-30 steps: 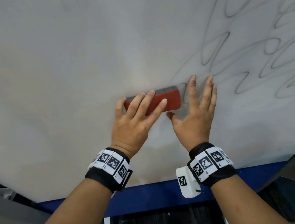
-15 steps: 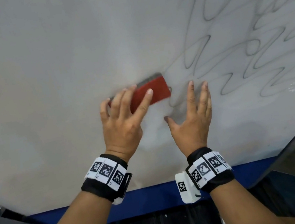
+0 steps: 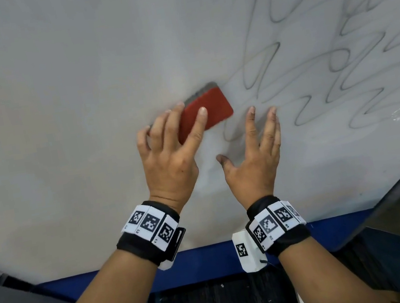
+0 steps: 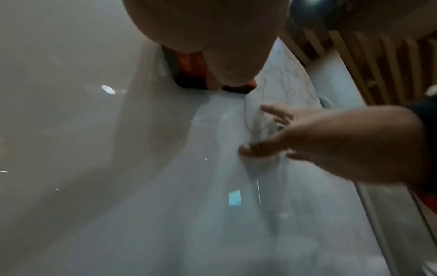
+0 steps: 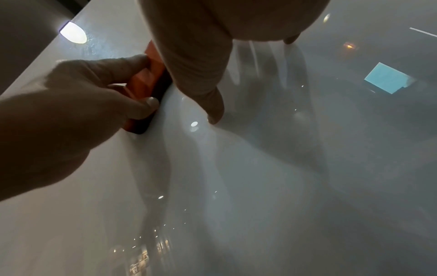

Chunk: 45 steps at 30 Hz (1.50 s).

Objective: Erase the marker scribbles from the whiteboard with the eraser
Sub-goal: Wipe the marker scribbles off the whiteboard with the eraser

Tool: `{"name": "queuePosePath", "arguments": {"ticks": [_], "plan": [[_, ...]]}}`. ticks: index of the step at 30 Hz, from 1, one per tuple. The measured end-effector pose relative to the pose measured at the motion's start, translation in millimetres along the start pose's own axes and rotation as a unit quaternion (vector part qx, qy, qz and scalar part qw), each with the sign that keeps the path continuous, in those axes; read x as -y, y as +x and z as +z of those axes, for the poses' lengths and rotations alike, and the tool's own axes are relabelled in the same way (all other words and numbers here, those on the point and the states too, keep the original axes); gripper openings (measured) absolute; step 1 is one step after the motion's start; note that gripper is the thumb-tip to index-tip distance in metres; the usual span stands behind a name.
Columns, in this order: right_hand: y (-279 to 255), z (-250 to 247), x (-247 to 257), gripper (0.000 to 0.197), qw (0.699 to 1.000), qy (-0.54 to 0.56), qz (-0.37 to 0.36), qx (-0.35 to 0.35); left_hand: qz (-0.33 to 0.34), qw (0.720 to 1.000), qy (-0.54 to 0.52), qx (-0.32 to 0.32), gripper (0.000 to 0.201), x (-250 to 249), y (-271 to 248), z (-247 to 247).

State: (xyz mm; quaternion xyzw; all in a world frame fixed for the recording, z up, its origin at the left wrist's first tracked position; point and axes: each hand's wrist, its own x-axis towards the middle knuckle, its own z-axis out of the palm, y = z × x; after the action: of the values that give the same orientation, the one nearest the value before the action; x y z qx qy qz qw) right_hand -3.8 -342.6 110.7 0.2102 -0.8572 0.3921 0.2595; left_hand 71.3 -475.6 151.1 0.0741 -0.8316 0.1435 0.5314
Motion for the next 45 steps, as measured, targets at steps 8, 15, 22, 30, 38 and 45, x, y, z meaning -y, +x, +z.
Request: {"name": "queuePosePath", "arguments": {"ticks": [8,15,22,30,38,45], "plan": [[0,-5,-2,0.117,1.0,-0.019,-0.004,0.017,0.013,1.0,0.01,0.007,0.06,10,5,-5],[-1,-7,-4,0.118,0.999,-0.029,-0.017,0.021,0.103,0.993,0.001,0.061,0.054,-7,-16,4],[-1,-8,-5,0.117,0.999,-0.037,-0.017,0.022,-0.04,0.999,0.002,-0.023,0.059,-2,0,0],[-2,-6,-5,0.113,0.999,-0.027,-0.023,0.013,0.16,0.979,-0.001,0.124,0.055,-2,-29,4],[-2,-5,-4,0.118,1.0,-0.001,-0.014,0.012,0.02,1.0,-0.012,0.017,0.057,-7,14,-3],[-1,-9,2,0.105,0.997,0.075,-0.002,-0.015,0.107,0.99,-0.033,0.084,0.053,-17,2,2]]}}
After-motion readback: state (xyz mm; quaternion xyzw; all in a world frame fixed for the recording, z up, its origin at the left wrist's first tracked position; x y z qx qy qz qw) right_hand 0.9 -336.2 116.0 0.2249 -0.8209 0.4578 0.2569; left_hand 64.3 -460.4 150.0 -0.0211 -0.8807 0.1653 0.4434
